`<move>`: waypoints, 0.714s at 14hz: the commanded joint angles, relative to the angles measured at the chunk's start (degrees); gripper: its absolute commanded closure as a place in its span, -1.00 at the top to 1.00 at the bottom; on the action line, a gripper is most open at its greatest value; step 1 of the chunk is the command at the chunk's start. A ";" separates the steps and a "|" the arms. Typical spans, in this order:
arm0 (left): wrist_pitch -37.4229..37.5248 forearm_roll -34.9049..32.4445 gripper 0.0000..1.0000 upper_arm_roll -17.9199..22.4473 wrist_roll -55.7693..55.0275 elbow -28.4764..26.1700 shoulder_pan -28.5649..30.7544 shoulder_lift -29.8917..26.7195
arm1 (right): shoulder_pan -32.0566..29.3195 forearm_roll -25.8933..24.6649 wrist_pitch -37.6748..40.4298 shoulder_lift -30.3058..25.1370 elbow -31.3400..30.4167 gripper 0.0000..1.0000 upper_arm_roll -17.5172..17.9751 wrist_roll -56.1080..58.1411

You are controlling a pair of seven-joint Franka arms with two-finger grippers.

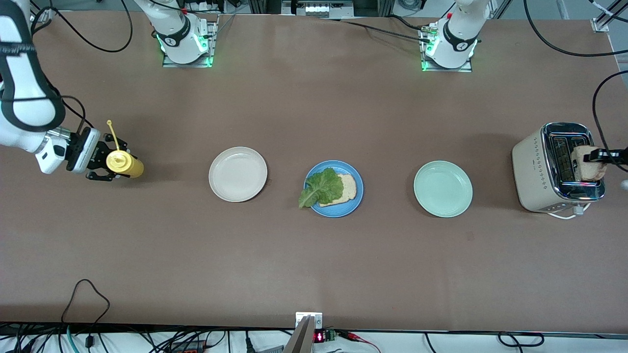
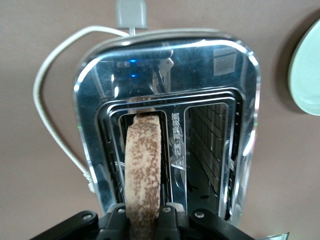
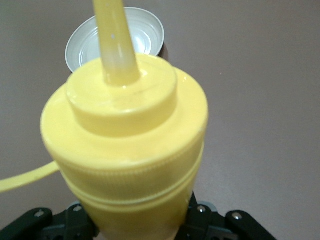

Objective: Make sandwich in blue plate with both arms
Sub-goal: 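Set the mustard down while the left gripper grasps the second toast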

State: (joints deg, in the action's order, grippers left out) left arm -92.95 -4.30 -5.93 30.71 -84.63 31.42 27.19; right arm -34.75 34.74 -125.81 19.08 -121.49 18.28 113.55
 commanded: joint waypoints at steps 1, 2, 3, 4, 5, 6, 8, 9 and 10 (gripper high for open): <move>10.47 -0.54 -0.99 -1.10 1.28 10.76 0.04 -1.44 | -6.36 2.43 0.04 4.72 2.13 -1.00 5.96 4.83; 15.38 -0.01 -0.99 -1.45 1.11 14.63 -0.57 -1.44 | -8.12 2.43 0.22 6.74 2.74 -1.00 7.29 5.80; 20.39 0.17 -0.99 -2.41 1.11 17.80 -1.62 -1.44 | -9.62 2.52 0.22 8.24 3.01 -1.00 8.17 6.94; 25.05 0.25 -0.99 -4.16 0.59 20.44 -2.85 -1.44 | -9.98 2.52 0.22 9.03 3.10 -1.00 8.53 7.56; 26.93 1.13 -0.99 -6.71 -0.64 21.08 -3.73 -1.62 | -10.16 2.52 0.30 9.74 3.80 -1.00 8.53 7.74; 27.21 3.92 -0.99 -9.34 -2.83 21.08 -3.74 -1.70 | -10.51 2.52 0.31 10.27 3.89 -1.00 8.53 7.83; 26.07 11.46 -0.99 -14.09 -9.66 18.64 -4.26 -1.45 | -11.13 2.52 0.39 11.50 3.89 -0.92 8.62 7.92; 23.63 15.59 -0.99 -15.77 -14.05 15.66 -5.48 -1.35 | -11.21 2.52 0.39 11.68 3.98 -0.74 8.62 7.92; 19.26 19.03 -0.99 -16.31 -17.06 12.15 -6.89 -1.27 | -11.22 2.61 0.48 11.68 4.07 -0.52 8.62 7.92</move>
State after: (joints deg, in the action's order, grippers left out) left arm -68.66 8.92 -20.20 19.01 -67.51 25.91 24.66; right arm -44.43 36.02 -126.05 29.94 -118.25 25.36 120.22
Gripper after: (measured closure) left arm 0.863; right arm 0.458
